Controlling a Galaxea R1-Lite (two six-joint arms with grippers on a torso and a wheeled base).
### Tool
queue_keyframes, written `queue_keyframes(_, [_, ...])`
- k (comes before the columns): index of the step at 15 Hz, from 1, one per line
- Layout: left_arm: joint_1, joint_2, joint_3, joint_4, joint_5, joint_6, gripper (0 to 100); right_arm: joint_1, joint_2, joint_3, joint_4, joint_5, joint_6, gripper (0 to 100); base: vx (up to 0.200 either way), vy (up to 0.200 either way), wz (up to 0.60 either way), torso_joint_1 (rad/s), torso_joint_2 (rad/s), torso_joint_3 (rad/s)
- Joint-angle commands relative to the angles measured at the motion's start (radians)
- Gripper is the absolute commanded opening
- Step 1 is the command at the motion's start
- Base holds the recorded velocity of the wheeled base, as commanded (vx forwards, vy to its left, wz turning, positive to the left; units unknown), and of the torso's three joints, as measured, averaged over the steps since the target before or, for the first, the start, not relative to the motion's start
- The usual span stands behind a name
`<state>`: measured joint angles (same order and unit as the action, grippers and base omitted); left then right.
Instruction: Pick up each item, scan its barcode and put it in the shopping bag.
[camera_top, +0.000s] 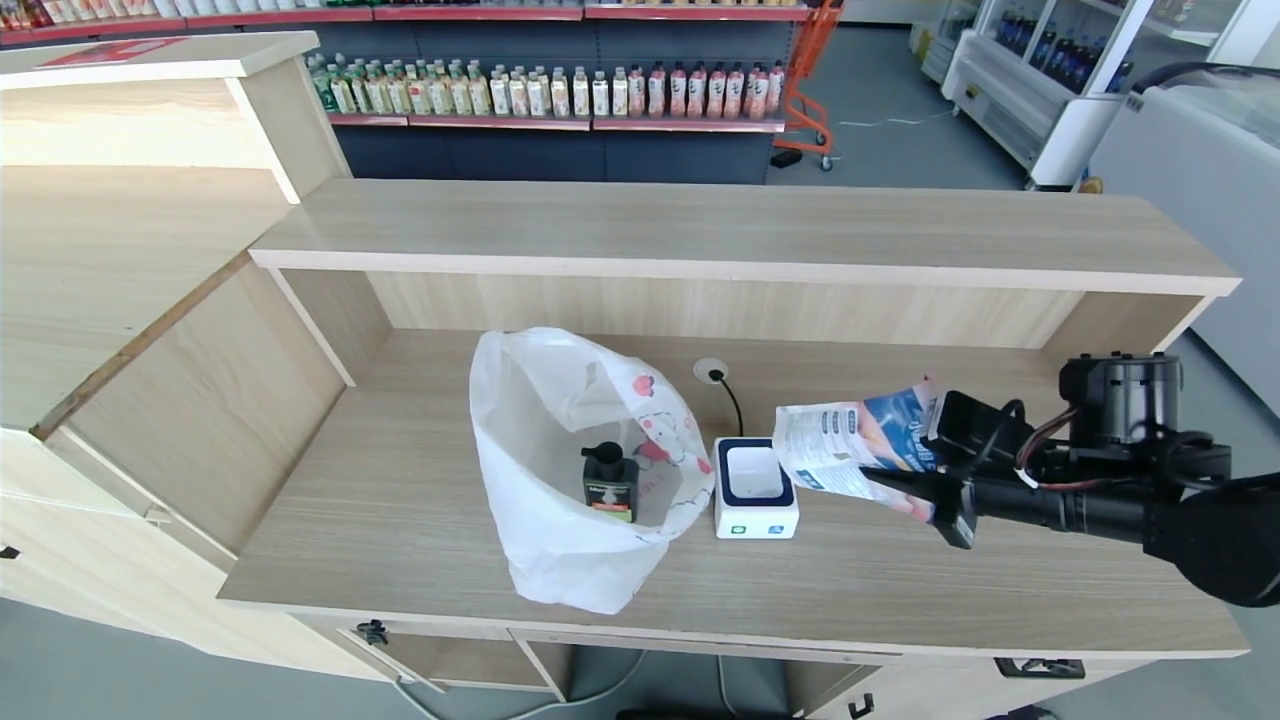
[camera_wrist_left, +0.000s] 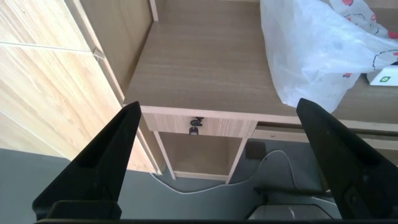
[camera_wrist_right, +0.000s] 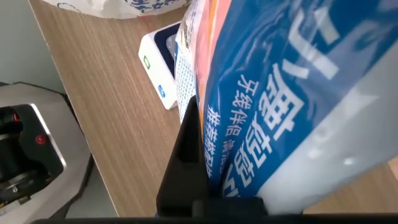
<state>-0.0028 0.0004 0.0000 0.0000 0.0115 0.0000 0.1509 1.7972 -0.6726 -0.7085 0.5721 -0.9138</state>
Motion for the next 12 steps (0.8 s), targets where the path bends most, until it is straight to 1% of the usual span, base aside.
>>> queue_keyframes(1, [0.0, 0.0, 0.0, 0.0, 0.001, 0.0, 100, -0.005, 0.105, -0.042, -0.054, 0.041, -0.002, 0, 0.0, 0.0, 0.0, 0.0, 0.0, 0.0])
queue_keyframes(4, [0.0, 0.0, 0.0, 0.0, 0.001, 0.0, 100, 0.001, 0.142, -0.071, -0.058, 0.078, -0.014, 0, 0.0, 0.0, 0.0, 0.0, 0.0, 0.0])
queue_keyframes(6, [0.0, 0.0, 0.0, 0.0, 0.001, -0.002, 100, -0.001, 0.18, -0.082, -0.06, 0.109, -0.066, 0, 0.0, 0.0, 0.0, 0.0, 0.0, 0.0])
queue_keyframes(8, [0.0, 0.0, 0.0, 0.0, 0.001, -0.002, 100, -0.001, 0.209, -0.099, -0.063, 0.132, -0.08, 0, 0.0, 0.0, 0.0, 0.0, 0.0, 0.0])
queue_keyframes(10, [0.0, 0.0, 0.0, 0.0, 0.001, -0.002, 100, -0.001, 0.263, -0.136, -0.114, 0.141, -0.111, 0, 0.0, 0.0, 0.0, 0.0, 0.0, 0.0])
queue_keyframes(12, [0.0, 0.0, 0.0, 0.0, 0.001, -0.002, 100, -0.002, 0.289, -0.147, -0.151, 0.166, -0.109, 0, 0.0, 0.0, 0.0, 0.0, 0.0, 0.0])
